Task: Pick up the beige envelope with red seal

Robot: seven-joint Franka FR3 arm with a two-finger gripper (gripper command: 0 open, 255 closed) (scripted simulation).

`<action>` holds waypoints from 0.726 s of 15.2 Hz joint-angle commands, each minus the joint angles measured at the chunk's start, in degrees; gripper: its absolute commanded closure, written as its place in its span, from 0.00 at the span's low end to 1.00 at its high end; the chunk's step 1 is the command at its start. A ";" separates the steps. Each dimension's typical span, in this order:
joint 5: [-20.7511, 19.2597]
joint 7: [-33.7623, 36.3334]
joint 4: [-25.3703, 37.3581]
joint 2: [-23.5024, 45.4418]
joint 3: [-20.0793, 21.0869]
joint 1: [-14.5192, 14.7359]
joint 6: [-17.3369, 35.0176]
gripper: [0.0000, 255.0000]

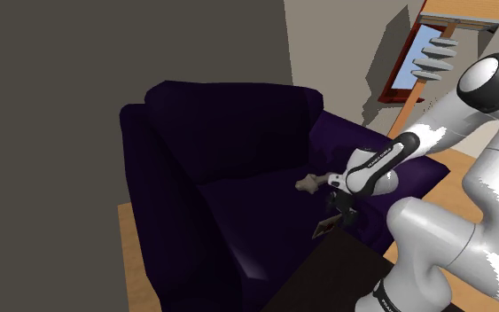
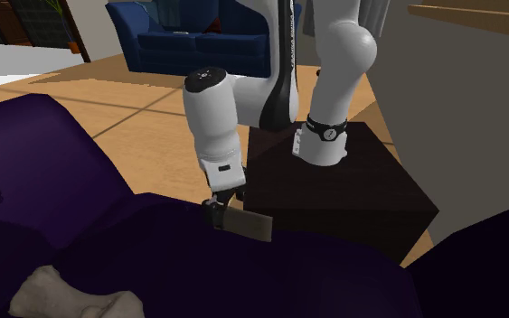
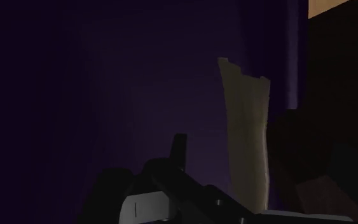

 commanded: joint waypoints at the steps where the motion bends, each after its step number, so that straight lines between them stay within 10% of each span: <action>1: -5.91 -6.48 -1.85 0.10 -0.32 -0.04 3.75 1.00; 11: 26.19 -29.61 -5.40 14.05 26.59 -19.72 -1.68 1.00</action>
